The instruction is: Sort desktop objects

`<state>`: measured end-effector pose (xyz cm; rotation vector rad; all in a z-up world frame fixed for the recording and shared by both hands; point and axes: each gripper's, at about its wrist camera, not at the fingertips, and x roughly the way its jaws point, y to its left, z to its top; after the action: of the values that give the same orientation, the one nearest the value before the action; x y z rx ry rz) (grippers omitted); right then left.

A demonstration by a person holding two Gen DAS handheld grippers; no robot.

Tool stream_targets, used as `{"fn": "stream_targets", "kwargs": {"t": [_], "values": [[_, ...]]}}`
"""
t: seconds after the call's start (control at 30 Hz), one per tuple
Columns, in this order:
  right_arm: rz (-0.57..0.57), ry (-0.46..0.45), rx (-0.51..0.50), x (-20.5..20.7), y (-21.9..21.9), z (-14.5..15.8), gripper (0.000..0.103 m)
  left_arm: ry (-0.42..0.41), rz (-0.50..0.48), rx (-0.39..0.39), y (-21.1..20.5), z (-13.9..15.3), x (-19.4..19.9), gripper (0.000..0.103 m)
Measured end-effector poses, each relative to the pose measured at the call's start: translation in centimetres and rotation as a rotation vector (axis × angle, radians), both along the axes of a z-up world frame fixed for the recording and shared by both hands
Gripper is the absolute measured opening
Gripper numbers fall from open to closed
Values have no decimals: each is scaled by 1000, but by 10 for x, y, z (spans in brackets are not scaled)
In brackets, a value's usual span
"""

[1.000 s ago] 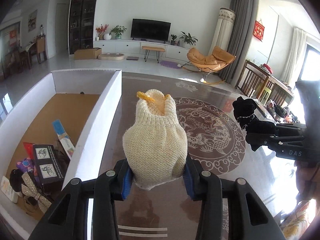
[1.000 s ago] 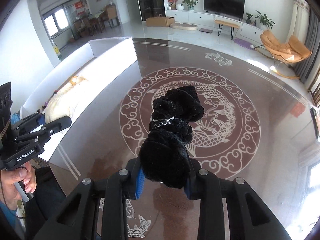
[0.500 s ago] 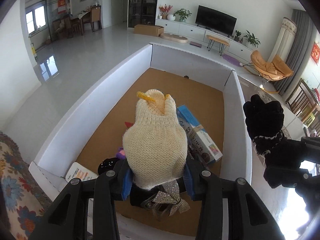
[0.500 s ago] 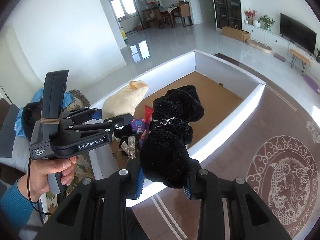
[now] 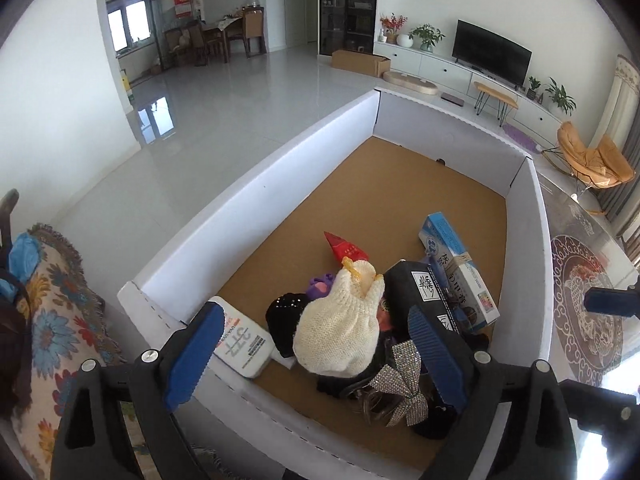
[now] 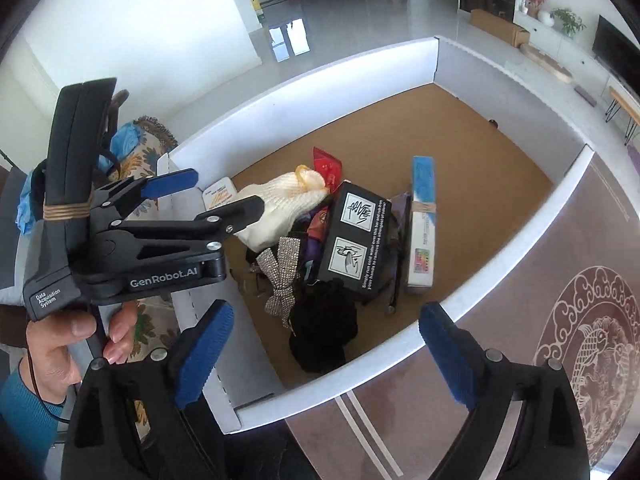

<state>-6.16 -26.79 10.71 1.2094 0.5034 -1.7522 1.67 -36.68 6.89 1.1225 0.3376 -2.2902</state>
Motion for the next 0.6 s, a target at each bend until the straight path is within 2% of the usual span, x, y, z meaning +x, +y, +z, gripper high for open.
{"fn": "stream_targets", "kwargs": {"t": [0.1, 0.23, 0.3, 0.5, 0.6], "values": [[-49, 55, -21, -11, 14, 18, 103, 40, 24, -36, 10, 18, 5, 94], [-108, 99, 21, -25, 17, 31, 103, 52, 99, -102, 23, 33, 15, 94], [-112, 110, 12, -23, 20, 34, 103, 64, 110, -127, 30, 36, 18, 94], [-133, 89, -9, -25, 22, 39, 103, 84, 140, -98, 35, 43, 29, 94], [-137, 90, 1, -25, 20, 34, 103, 65, 167, -102, 33, 42, 29, 94]]}}
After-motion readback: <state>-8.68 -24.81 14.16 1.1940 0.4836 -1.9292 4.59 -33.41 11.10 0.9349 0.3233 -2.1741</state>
